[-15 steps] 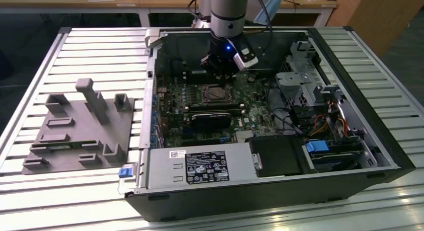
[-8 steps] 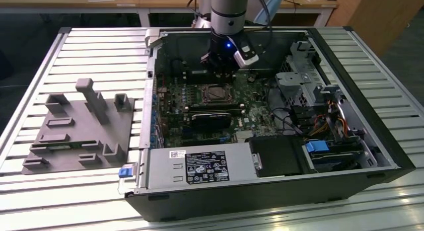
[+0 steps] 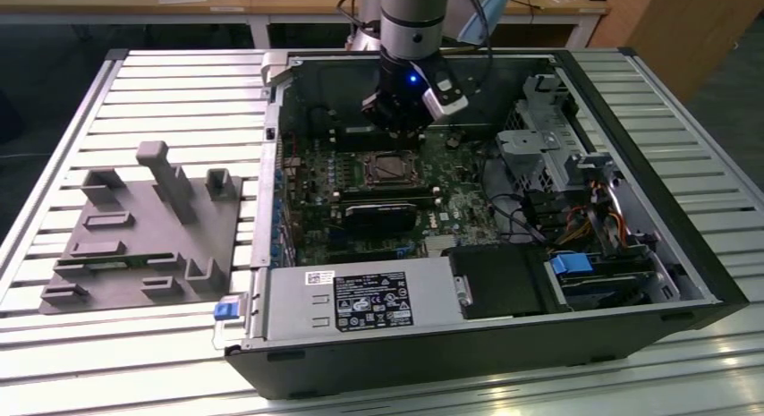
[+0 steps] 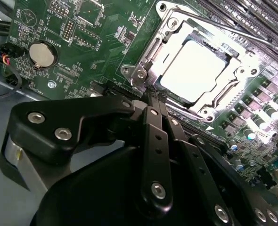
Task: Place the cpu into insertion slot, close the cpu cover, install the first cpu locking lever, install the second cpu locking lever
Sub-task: 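Install the first cpu locking lever, then install the second cpu locking lever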
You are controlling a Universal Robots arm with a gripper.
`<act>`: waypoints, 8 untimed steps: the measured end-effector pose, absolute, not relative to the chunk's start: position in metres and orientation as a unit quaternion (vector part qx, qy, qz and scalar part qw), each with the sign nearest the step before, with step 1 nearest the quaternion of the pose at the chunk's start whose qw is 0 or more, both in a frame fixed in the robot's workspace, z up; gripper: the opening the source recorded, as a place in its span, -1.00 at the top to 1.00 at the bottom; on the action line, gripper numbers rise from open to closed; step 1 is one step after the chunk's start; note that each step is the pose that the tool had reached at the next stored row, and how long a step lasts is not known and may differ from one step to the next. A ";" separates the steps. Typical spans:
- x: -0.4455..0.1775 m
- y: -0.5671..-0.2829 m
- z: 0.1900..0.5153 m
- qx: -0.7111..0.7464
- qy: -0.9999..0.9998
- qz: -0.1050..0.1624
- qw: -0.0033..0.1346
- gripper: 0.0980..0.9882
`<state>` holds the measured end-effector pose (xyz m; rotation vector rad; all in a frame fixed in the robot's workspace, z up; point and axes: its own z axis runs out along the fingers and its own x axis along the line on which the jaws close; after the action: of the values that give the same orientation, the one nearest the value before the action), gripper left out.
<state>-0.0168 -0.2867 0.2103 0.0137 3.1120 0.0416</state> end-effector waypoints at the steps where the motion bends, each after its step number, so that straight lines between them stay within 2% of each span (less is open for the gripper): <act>1: -0.017 -0.287 0.210 0.004 1.000 0.013 0.015 0.98; 8: -0.017 -0.288 0.210 0.004 1.000 0.013 0.015 0.98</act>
<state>-0.0168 -0.2883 0.2103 0.0137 3.1120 0.0414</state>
